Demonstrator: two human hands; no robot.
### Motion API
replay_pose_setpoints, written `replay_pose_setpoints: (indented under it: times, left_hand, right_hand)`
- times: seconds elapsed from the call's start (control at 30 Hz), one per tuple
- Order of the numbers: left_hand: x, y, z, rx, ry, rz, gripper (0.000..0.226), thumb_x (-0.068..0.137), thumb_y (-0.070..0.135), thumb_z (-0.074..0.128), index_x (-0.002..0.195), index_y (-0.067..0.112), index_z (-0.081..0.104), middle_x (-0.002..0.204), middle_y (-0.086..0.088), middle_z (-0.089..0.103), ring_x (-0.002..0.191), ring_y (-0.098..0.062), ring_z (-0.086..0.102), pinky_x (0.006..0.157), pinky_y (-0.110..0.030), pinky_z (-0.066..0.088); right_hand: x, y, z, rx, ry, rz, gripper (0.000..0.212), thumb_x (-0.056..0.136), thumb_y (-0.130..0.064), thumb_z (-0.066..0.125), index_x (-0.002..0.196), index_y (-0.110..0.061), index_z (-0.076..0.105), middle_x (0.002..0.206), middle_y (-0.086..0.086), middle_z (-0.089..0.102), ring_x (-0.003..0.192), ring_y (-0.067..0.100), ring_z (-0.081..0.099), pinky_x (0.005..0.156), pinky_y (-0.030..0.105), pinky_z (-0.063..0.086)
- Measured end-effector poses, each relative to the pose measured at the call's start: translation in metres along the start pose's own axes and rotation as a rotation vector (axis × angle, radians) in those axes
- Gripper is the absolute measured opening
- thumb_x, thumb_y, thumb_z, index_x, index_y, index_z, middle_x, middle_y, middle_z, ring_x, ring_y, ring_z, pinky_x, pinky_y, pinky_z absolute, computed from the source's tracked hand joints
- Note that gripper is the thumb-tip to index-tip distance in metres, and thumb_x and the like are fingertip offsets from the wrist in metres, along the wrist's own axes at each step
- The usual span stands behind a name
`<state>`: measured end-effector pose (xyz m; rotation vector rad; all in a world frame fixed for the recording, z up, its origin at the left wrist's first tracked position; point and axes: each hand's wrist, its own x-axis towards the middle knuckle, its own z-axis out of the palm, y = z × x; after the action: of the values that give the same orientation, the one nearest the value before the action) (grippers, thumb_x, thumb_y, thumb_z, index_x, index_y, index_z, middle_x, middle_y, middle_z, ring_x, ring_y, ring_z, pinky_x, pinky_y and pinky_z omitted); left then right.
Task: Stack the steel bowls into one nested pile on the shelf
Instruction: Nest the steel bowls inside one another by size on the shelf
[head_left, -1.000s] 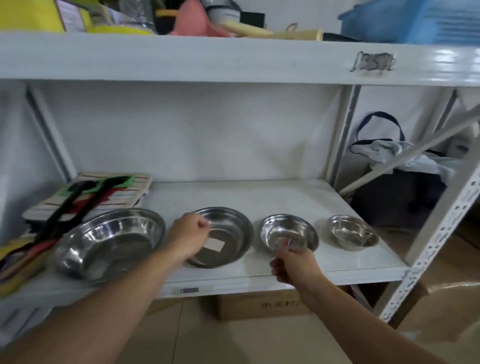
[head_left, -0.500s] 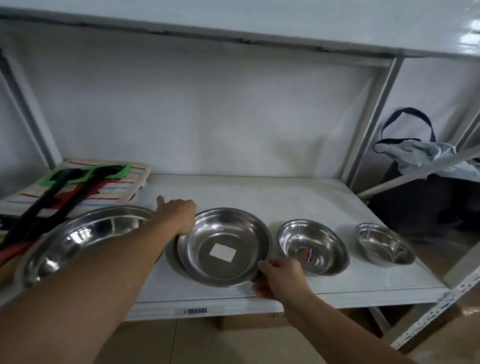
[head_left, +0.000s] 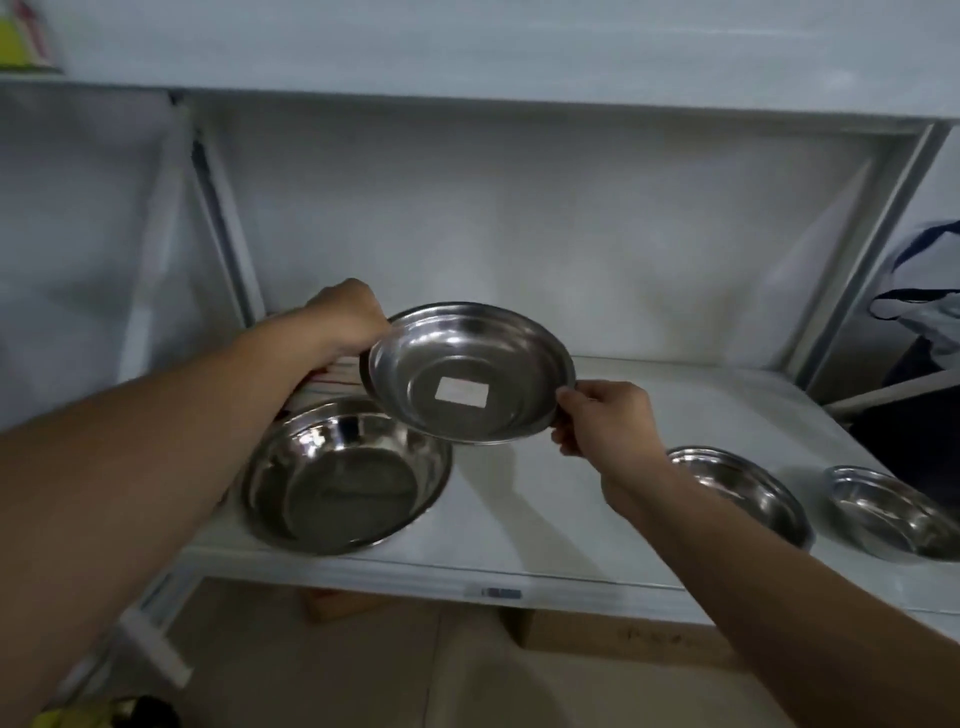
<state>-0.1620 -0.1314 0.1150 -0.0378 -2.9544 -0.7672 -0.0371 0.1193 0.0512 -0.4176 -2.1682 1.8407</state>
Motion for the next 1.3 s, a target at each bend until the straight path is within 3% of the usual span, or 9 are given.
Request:
replay_pose_setpoints:
  times: [0.1,0.23,0.33,0.43,0.63,0.8,0.97,1.13,1.3]
  left_hand:
    - [-0.017,-0.043,-0.018,0.014,0.012,-0.087,0.014,0.079,0.014,0.071,0.082,0.001,0.068,0.081,-0.015,0.069,0.072,-0.031,0.065,0.061,-0.033,0.046]
    - [-0.040,-0.094,-0.022,0.199,-0.014,-0.170,0.017,0.083,0.019,0.069,0.088,0.004,0.064,0.076,-0.008,0.059,0.070,-0.024,0.057,0.061,-0.028,0.043]
    - [-0.051,-0.123,-0.010,0.348,-0.019,-0.189,0.027,0.091,0.032,0.063,0.104,0.007,0.063,0.094,-0.009,0.062,0.082,-0.025,0.059,0.070,-0.029,0.047]
    - [-0.056,-0.141,0.004,0.378,-0.064,-0.186,0.042,0.092,0.034,0.060,0.125,0.006,0.063,0.118,-0.014,0.068,0.099,-0.029,0.066,0.085,-0.035,0.057]
    - [-0.062,-0.144,0.025,0.500,-0.122,-0.134,0.016,0.094,0.018,0.053,0.080,0.012,0.060,0.080,-0.006,0.063,0.077,-0.023,0.066,0.065,-0.031,0.051]
    - [-0.062,-0.143,0.034,0.577,-0.123,-0.122,0.012,0.091,0.018,0.057,0.080,0.013,0.059,0.074,-0.003,0.058,0.075,-0.021,0.064,0.070,-0.033,0.056]
    - [-0.062,-0.156,0.028,0.405,-0.073,-0.208,0.018,0.089,0.030,0.061,0.084,0.013,0.062,0.081,-0.006,0.064,0.074,-0.021,0.064,0.065,-0.031,0.053]
    - [-0.068,-0.161,0.033,-0.064,-0.146,-0.390,0.009,0.089,0.012,0.064,0.088,0.003,0.067,0.082,-0.018,0.072,0.070,-0.028,0.071,0.048,-0.028,0.052]
    - [-0.068,-0.135,0.051,-0.163,-0.131,-0.357,0.010,0.086,0.008,0.069,0.092,0.000,0.067,0.088,-0.019,0.072,0.079,-0.031,0.073,0.063,-0.038,0.064]
  right_hand:
    - [0.000,-0.004,0.036,-0.041,-0.051,0.010,0.022,0.092,-0.006,0.060,0.082,0.011,0.070,0.061,0.012,0.062,0.047,0.020,0.056,0.050,0.030,0.049]
    - [-0.002,0.008,0.083,-0.175,-0.177,0.030,0.016,0.087,-0.007,0.059,0.087,0.000,0.073,0.067,0.013,0.068,0.049,0.020,0.058,0.047,0.028,0.050]
    - [0.002,0.019,0.110,-0.356,-0.227,-0.021,0.019,0.084,-0.011,0.057,0.088,-0.003,0.074,0.081,0.020,0.075,0.062,0.028,0.065,0.060,0.040,0.059]
    - [0.006,0.028,0.125,-0.612,-0.279,-0.100,0.020,0.088,-0.018,0.054,0.089,-0.005,0.069,0.086,0.016,0.072,0.077,0.032,0.069,0.065,0.038,0.058]
    - [0.005,0.041,0.137,-1.046,-0.321,-0.277,0.009,0.092,-0.013,0.048,0.086,-0.011,0.054,0.097,0.016,0.069,0.087,0.033,0.067,0.069,0.036,0.053]
    - [0.003,0.042,0.144,-1.249,-0.321,-0.346,0.025,0.093,-0.008,0.049,0.107,-0.007,0.069,0.109,0.015,0.070,0.100,0.035,0.068,0.074,0.036,0.049]
    - [0.007,0.048,0.135,-1.021,-0.211,-0.257,0.013,0.092,-0.023,0.051,0.092,-0.011,0.052,0.095,0.010,0.062,0.086,0.031,0.060,0.072,0.036,0.045]
    - [0.005,0.053,0.128,-0.667,-0.350,0.018,0.010,0.081,-0.015,0.056,0.073,-0.008,0.054,0.081,0.016,0.070,0.078,0.037,0.074,0.071,0.043,0.064]
    - [0.011,0.054,0.098,-0.683,-0.301,0.011,0.004,0.082,-0.011,0.057,0.080,-0.007,0.057,0.091,0.018,0.070,0.086,0.037,0.072,0.079,0.048,0.063]
